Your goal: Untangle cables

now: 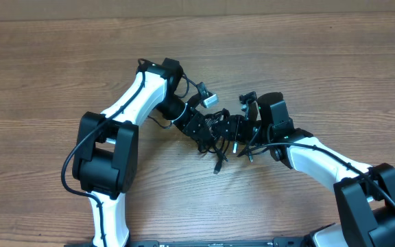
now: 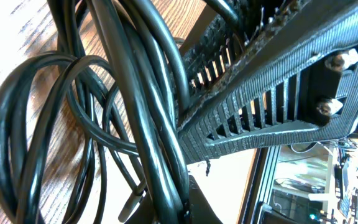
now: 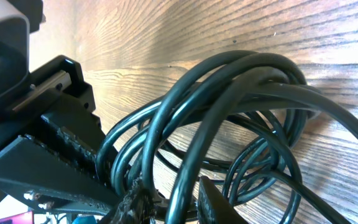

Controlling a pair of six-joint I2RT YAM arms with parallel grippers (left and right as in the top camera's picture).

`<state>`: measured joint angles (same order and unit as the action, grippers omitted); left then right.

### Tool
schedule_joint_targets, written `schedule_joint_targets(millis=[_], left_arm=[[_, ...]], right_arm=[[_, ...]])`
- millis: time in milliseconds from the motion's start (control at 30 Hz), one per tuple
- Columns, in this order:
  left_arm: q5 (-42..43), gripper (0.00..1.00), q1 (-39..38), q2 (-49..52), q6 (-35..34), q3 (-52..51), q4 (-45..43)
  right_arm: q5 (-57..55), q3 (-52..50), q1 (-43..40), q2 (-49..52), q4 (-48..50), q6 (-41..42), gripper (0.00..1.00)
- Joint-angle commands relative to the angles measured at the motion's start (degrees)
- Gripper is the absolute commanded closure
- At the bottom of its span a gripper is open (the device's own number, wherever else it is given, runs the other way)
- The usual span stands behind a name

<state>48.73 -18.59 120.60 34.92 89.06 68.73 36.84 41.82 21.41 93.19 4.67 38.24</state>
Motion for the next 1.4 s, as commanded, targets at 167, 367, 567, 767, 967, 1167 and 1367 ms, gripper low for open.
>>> schedule_joint_targets(millis=[167,367,567,767,967,1167,1367], left_arm=[[5.4,0.96,0.1,-0.2,0.9,0.0,0.2],[4.3,0.96,0.2,-0.2,1.0,0.0,0.2],[-5.1,0.96,0.2,-0.2,0.1,0.0,0.2],[-11.1,0.96,0.2,-0.2,-4.0,0.0,-1.1],[-16.3,0.96,0.2,-0.2,-9.5,0.0,-3.6],[-19.8,0.96,0.2,-0.2,-12.7,0.0,-4.6],[-23.6,0.87,0.2,-0.2,-15.8,0.0,-5.3]], right_arm=[[-5.8,-0.2,1.4,0.3,1.1,1.2,0.77],[-6.8,-0.2,1.9,0.3,0.9,1.2,0.96],[0.0,-0.2,-1.2,-0.1,0.7,0.7,0.96],[7.6,-0.2,-8.7,-0.3,-2.4,0.2,0.96],[1.7,-0.2,-15.8,-0.3,-14.8,-2.7,0.96],[-8.5,-0.2,-19.3,-0.3,-22.4,-2.6,0.96],[-14.4,-0.2,-19.8,-0.3,-25.4,-2.0,0.96]])
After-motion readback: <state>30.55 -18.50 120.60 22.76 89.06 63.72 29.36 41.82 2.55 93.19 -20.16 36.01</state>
